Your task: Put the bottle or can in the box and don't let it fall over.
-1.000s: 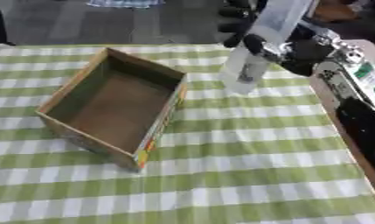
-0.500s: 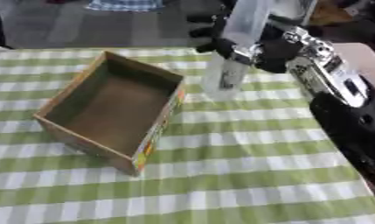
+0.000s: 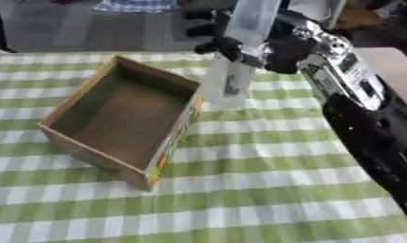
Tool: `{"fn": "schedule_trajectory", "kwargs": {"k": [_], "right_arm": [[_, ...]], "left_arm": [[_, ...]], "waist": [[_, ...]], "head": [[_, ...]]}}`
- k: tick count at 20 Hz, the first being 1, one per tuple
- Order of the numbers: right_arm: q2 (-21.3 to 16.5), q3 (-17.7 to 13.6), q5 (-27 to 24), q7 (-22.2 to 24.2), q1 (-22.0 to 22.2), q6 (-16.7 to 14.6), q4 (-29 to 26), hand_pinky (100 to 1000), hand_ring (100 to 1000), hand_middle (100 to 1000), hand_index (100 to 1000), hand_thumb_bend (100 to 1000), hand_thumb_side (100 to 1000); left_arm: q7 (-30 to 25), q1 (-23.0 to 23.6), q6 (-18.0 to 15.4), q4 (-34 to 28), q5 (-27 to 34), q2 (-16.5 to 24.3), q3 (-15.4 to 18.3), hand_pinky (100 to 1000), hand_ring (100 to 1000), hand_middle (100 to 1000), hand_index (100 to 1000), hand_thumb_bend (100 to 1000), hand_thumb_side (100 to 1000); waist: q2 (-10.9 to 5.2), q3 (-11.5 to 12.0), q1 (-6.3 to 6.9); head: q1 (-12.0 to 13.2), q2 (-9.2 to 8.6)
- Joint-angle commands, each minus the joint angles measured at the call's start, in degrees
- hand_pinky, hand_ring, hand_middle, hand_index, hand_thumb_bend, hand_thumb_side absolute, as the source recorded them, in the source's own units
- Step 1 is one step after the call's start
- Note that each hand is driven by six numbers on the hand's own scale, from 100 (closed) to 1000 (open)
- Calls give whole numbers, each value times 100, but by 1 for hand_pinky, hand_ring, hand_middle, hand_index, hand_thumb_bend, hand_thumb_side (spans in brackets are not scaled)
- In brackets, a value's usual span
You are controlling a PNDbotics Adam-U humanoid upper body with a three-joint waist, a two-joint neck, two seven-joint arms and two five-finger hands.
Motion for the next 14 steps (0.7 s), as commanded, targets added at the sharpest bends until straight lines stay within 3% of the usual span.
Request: {"fn": "schedule_trajectory", "kwargs": {"k": [1, 14], "right_arm": [[-26, 3, -19, 17, -222, 15, 11, 950, 1000, 1000, 297, 100, 100], [244, 213, -7, 65, -912, 27, 269, 946, 1000, 1000, 297, 100, 100]], "left_arm": [[-22, -47, -13, -73, 2, 167, 14, 922, 763, 922, 844, 117, 840], [-58, -91, -14, -82, -5, 176, -5, 924, 764, 922, 843, 115, 842]], "waist": [[-117, 15, 21], [-49, 94, 5]], "head": [[11, -100], [-26, -207]]}}
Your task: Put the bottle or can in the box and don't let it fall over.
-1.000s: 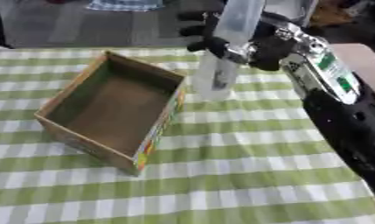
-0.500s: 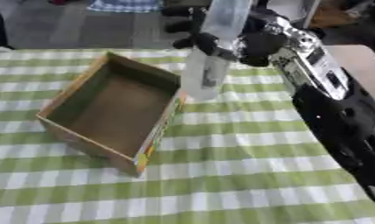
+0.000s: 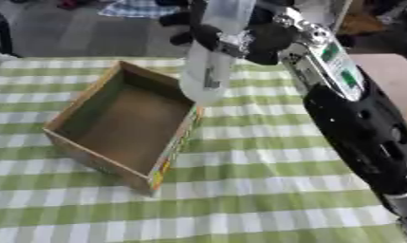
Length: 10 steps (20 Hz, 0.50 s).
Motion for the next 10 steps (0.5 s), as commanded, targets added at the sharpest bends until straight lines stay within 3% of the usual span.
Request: {"fn": "schedule_trajectory", "kwargs": {"k": [1, 10], "right_arm": [[-5, 15, 32, 23, -257, -26, 84, 947, 1000, 1000, 296, 100, 100], [206, 181, 102, 246, -679, -24, 472, 944, 1000, 1000, 288, 100, 100]], "left_arm": [[-31, -55, -12, -83, -7, 176, -5, 924, 764, 922, 843, 115, 842], [-48, -114, -27, -104, -26, 187, -12, 925, 762, 922, 843, 112, 845]], "waist": [[-45, 28, 5], [90, 109, -20]], "head": [[-31, -104], [-88, -243]]}}
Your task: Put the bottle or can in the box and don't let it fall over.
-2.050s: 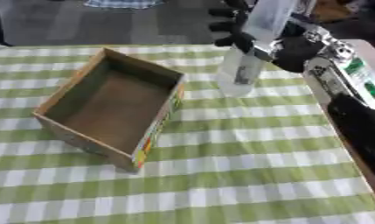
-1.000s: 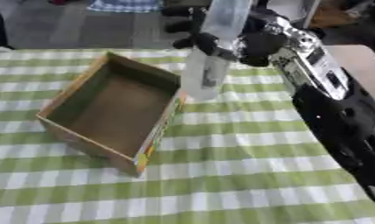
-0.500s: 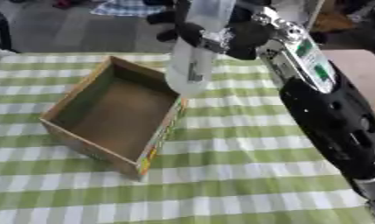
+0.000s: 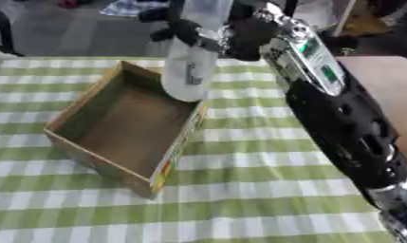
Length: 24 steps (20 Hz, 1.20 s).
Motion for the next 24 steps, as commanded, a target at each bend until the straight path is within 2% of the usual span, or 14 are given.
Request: {"fn": "schedule_trajectory", "kwargs": {"k": [1, 5, 10, 17, 24], "right_arm": [[-11, -1, 31, 87, -227, -4, 98, 943, 1000, 1000, 288, 100, 100], [103, 39, 148, 48, -418, -35, 333, 940, 1000, 1000, 288, 100, 100], [309, 121, 554, -74, -609, -155, 616, 938, 1000, 1000, 291, 100, 100], [586, 254, 1124, -103, -646, -345, 1011, 944, 1000, 1000, 292, 100, 100], [666, 291, 1513, -48, -672, -537, 1166, 948, 1000, 1000, 295, 100, 100]], "left_arm": [[-18, -66, -18, -108, -28, 186, 21, 925, 762, 922, 843, 112, 845], [-23, -97, -27, -115, -43, 186, 16, 925, 762, 922, 843, 111, 848], [-48, -153, -24, -122, -55, 171, -4, 926, 761, 921, 842, 112, 850], [-39, -184, -35, -135, -58, 175, 2, 927, 761, 922, 842, 111, 850], [-52, -195, -29, -132, -66, 173, 0, 928, 761, 922, 842, 111, 852]], "waist": [[-48, 28, 14], [38, 78, 2], [123, 140, -30], [186, 203, -46], [207, 221, -61]], "head": [[-34, -131], [-67, -191], [-133, -235], [-191, -264], [-198, -312]]}}
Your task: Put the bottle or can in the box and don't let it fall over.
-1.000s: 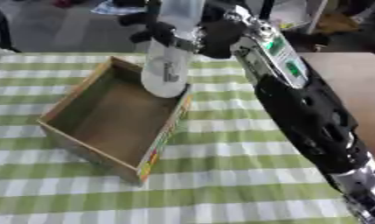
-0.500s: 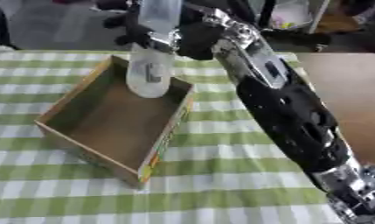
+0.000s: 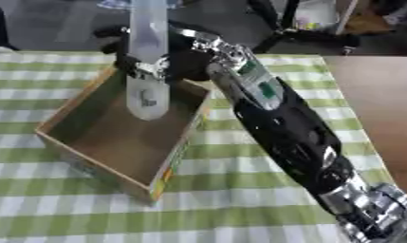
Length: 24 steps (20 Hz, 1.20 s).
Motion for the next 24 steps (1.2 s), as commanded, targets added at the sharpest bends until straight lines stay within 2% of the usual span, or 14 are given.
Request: {"fn": "schedule_trajectory", "kwargs": {"k": [1, 10, 17, 21, 24], "right_arm": [[-19, -25, 138, -4, -164, -105, -13, 947, 1000, 1000, 295, 100, 100], [192, 53, 412, -143, -204, -156, 267, 938, 1000, 1000, 298, 100, 100], [400, 184, 850, -306, -107, -391, 454, 928, 1000, 1000, 309, 100, 100], [455, 235, 990, -482, -32, -509, 545, 921, 1000, 1000, 418, 100, 132], [465, 291, 1123, -461, 14, -647, 580, 910, 1000, 1000, 544, 100, 100]], "left_arm": [[-14, -52, -17, -130, -30, 154, 31, 929, 761, 922, 842, 111, 852], [-51, -80, -21, -133, -35, 140, 13, 930, 761, 923, 842, 111, 854], [-44, -84, -23, -133, -38, 132, 17, 931, 761, 923, 842, 112, 856], [-43, -79, -20, -129, -44, 128, 20, 932, 760, 924, 842, 112, 857], [-43, -68, -18, -126, -51, 126, 24, 932, 760, 924, 842, 112, 858]], "waist": [[-82, 10, 33], [-21, 54, 32], [5, 78, 20], [8, 75, 13], [8, 69, 13]], "head": [[-23, -88], [-84, -96], [-107, -81], [-119, -87], [-123, -83]]}}
